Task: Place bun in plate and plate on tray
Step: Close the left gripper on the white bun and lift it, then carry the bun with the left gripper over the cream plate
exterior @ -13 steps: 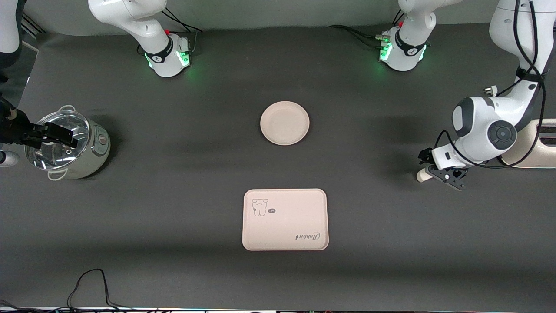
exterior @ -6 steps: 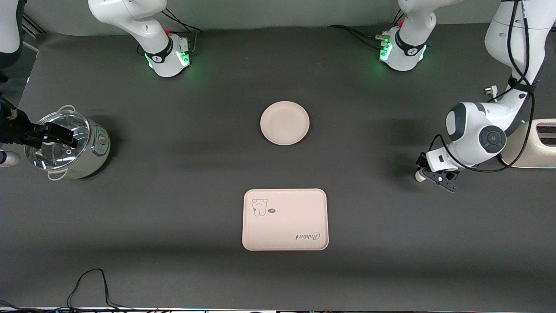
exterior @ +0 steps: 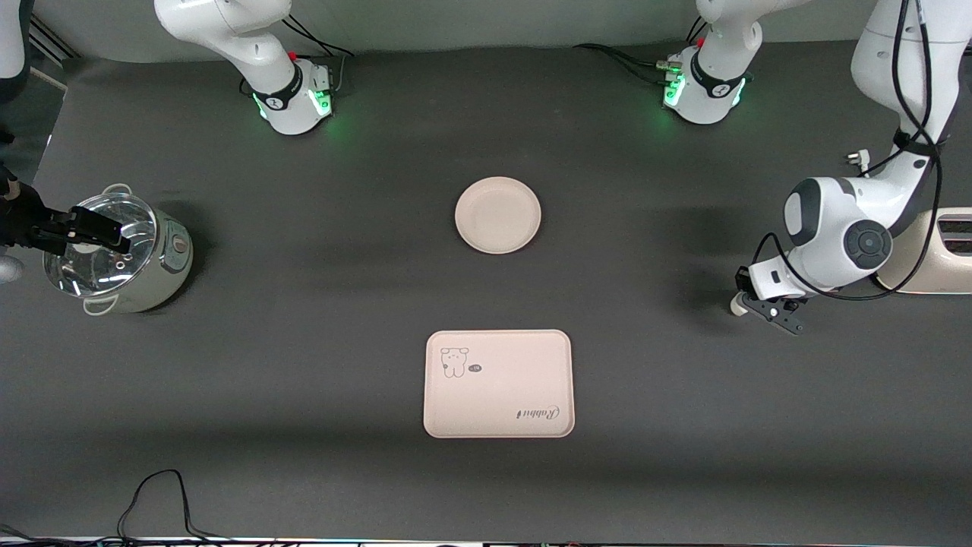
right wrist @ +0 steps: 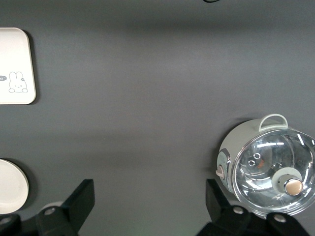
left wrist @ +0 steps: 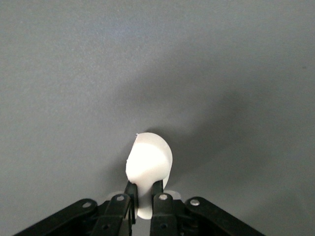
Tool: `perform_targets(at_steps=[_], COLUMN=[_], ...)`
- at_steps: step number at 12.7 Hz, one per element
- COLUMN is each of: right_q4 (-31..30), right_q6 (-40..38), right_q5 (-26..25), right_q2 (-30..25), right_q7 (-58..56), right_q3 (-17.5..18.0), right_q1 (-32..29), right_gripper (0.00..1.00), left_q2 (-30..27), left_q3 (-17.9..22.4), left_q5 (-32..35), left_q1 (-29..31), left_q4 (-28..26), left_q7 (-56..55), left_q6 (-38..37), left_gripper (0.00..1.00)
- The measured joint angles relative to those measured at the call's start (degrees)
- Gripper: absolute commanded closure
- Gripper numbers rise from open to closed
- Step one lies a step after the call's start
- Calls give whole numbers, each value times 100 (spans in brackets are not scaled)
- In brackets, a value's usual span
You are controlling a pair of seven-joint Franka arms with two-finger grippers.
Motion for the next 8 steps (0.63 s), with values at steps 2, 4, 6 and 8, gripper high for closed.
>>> perform_targets(at_steps=[2,4,6,8], right_q4=[0,0,0,-1], right_q6=[0,0,0,-1], right_q5=[0,0,0,0], right_q2=[-2,-3,-3,-3], right_q7=[0,0,0,0], right_q3=[1,1,1,0], right_q1=[7,6,6,7], right_gripper=[0,0,0,0], left_q2=[-653,-1497,-2187,-2405], left_q3=[-350,-709,-942,-1143], left_q5=[-329,-767,-1147,-1217], left_q1=[-96,-446,-1029,-1927], left_q4=[167,299,310,292], left_q7=[-516,-1364,-2411,-3866], left_q6=[-1071,-2183,-2755,-2747], left_gripper=[100,100,100,100])
